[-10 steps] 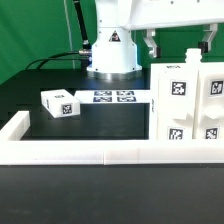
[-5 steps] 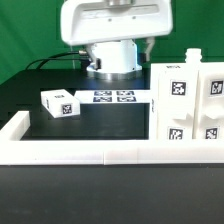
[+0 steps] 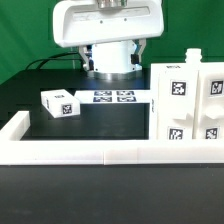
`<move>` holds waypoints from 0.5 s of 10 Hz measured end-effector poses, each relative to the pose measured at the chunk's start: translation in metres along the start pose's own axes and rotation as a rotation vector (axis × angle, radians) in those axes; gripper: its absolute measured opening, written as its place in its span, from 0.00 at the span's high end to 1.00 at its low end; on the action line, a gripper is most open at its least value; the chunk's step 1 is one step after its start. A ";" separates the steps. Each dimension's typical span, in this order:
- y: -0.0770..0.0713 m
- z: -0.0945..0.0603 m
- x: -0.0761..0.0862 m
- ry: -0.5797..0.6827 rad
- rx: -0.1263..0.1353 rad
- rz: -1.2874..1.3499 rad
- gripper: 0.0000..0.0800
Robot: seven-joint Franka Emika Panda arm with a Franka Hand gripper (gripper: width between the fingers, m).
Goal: Assemble cabinet
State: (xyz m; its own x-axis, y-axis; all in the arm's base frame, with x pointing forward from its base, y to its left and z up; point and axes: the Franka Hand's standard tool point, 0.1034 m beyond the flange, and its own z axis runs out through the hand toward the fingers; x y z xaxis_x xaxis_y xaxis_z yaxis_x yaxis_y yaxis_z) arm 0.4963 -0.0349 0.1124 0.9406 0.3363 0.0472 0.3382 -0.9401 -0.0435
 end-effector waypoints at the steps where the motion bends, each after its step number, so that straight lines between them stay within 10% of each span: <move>1: 0.002 0.001 -0.004 -0.001 -0.001 -0.010 0.00; 5: 0.030 0.022 -0.069 -0.029 -0.008 -0.069 0.00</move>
Offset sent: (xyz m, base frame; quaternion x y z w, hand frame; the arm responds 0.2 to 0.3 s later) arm -0.0485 -0.0408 -0.0149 -0.0137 0.0006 -0.0292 0.9995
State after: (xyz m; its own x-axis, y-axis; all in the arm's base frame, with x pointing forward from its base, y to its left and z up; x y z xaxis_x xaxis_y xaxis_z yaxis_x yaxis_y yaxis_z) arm 0.4421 -0.0855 0.0862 0.9157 0.4013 0.0205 0.4018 -0.9151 -0.0331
